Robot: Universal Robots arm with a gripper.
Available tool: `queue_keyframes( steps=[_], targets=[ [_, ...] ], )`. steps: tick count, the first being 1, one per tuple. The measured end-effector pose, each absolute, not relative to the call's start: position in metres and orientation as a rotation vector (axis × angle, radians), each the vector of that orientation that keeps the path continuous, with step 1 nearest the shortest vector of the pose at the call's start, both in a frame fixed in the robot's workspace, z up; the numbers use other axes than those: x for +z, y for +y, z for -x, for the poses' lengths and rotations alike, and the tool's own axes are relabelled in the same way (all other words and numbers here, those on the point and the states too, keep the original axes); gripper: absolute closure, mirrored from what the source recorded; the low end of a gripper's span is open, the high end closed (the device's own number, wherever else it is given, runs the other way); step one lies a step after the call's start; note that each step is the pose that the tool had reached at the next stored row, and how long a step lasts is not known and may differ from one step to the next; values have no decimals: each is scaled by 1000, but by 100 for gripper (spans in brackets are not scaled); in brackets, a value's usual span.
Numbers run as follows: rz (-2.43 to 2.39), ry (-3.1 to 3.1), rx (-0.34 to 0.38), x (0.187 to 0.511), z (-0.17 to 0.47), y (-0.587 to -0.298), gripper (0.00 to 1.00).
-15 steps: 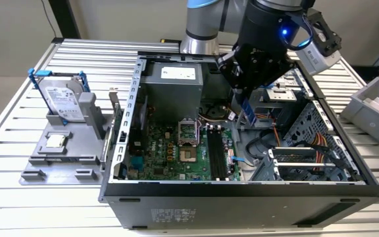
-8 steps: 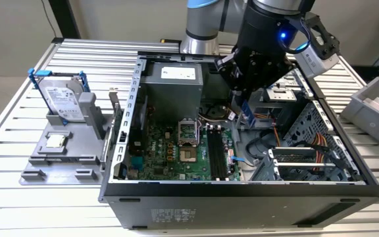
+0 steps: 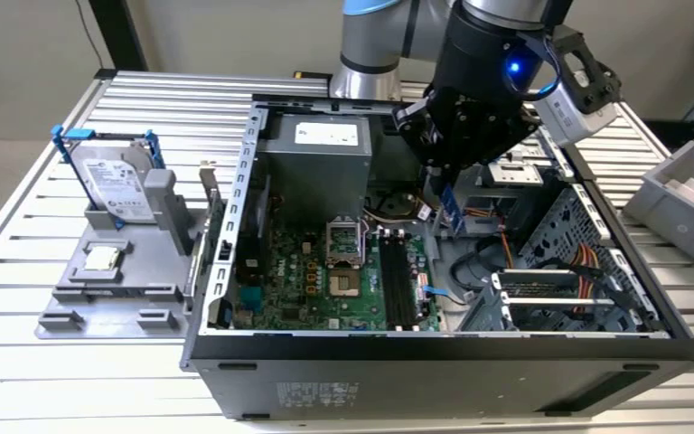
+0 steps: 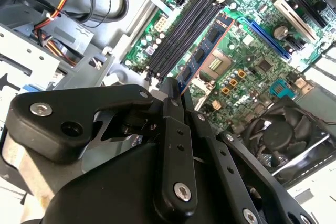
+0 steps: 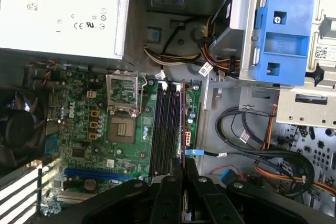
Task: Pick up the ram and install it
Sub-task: 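Insert the ram into the slot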
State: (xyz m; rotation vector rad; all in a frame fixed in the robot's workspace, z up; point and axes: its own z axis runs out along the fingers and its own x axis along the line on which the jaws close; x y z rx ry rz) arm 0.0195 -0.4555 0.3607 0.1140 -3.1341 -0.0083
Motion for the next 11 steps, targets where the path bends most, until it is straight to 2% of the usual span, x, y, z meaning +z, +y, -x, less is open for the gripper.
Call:
queue_keyframes(
  steps=[11],
  targets=[
    [-99, -3135, -8, 361, -19, -455, 100]
  ],
)
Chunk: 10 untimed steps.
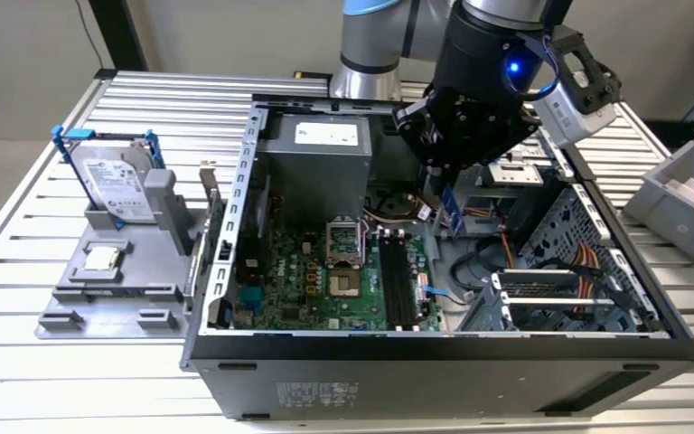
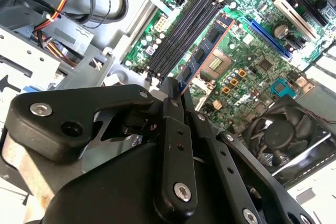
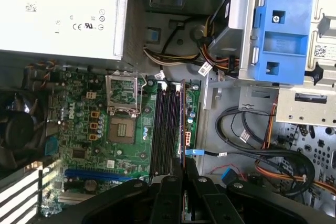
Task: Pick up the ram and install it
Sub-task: 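Insert the ram into the slot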
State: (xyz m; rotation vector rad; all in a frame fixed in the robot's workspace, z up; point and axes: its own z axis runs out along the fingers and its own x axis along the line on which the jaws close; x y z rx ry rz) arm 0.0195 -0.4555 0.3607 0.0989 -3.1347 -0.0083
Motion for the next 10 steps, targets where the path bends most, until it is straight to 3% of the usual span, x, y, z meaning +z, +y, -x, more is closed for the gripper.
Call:
queue_keyframes(
  steps=[10],
  targets=[
    [-93, -3135, -9, 361, -19, -455, 100]
  ],
)
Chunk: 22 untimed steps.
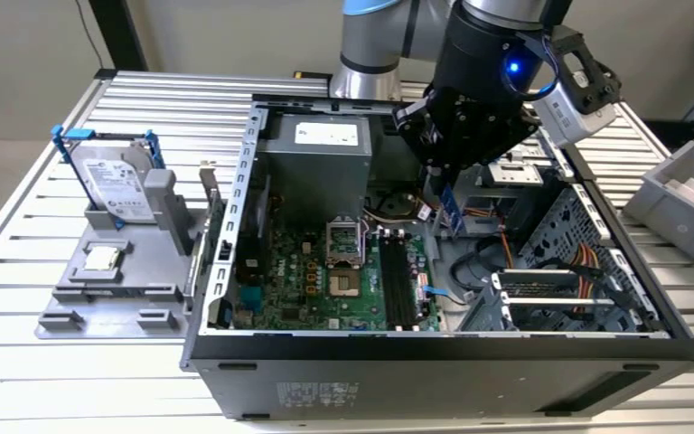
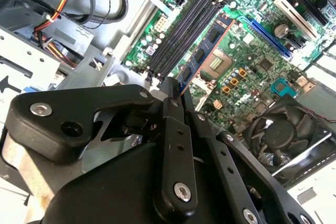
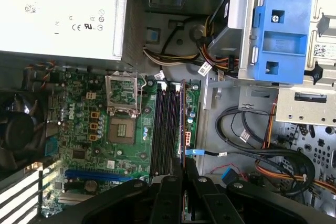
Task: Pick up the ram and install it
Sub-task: 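Insert the ram into the slot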
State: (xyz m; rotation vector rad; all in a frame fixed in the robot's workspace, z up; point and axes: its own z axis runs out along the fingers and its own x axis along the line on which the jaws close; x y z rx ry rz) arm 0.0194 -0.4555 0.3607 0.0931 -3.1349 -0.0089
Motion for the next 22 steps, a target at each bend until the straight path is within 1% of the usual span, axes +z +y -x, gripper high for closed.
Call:
queue_keyframes(
  steps=[7, 22],
  targets=[
    [-93, -3134, -9, 359, -19, -455, 100],
    [-91, -3131, -8, 343, -19, -455, 100]
  ],
)
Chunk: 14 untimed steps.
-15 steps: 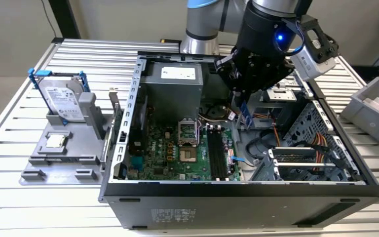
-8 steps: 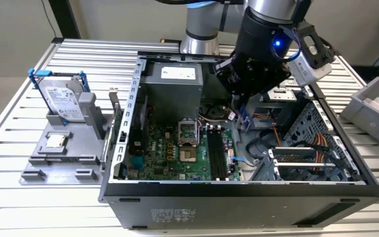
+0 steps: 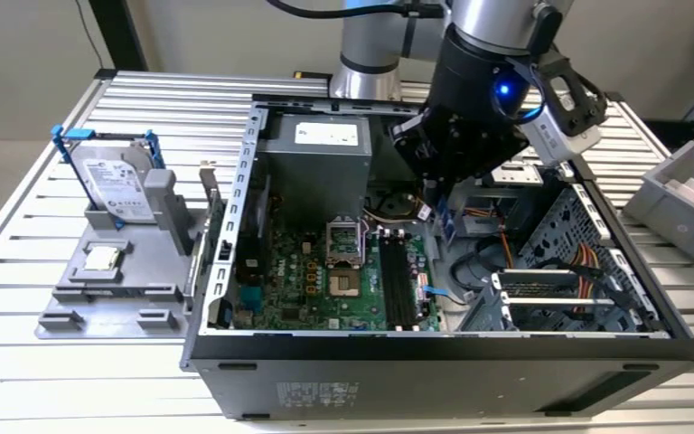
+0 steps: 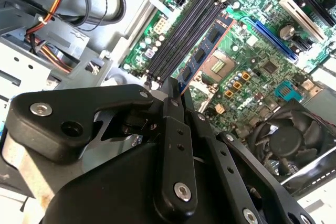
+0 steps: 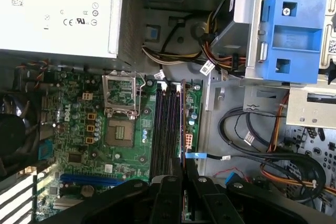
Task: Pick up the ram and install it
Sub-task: 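Insert the ram into the slot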
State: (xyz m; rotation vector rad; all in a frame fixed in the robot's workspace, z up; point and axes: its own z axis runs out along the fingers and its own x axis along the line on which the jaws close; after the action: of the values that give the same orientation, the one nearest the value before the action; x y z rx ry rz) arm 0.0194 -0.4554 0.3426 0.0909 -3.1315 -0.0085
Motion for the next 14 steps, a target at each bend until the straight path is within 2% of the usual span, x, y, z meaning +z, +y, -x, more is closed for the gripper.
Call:
queue_keyframes(
  steps=[14],
  targets=[
    [-85, -3130, -9, 336, -20, -455, 100]
  ],
)
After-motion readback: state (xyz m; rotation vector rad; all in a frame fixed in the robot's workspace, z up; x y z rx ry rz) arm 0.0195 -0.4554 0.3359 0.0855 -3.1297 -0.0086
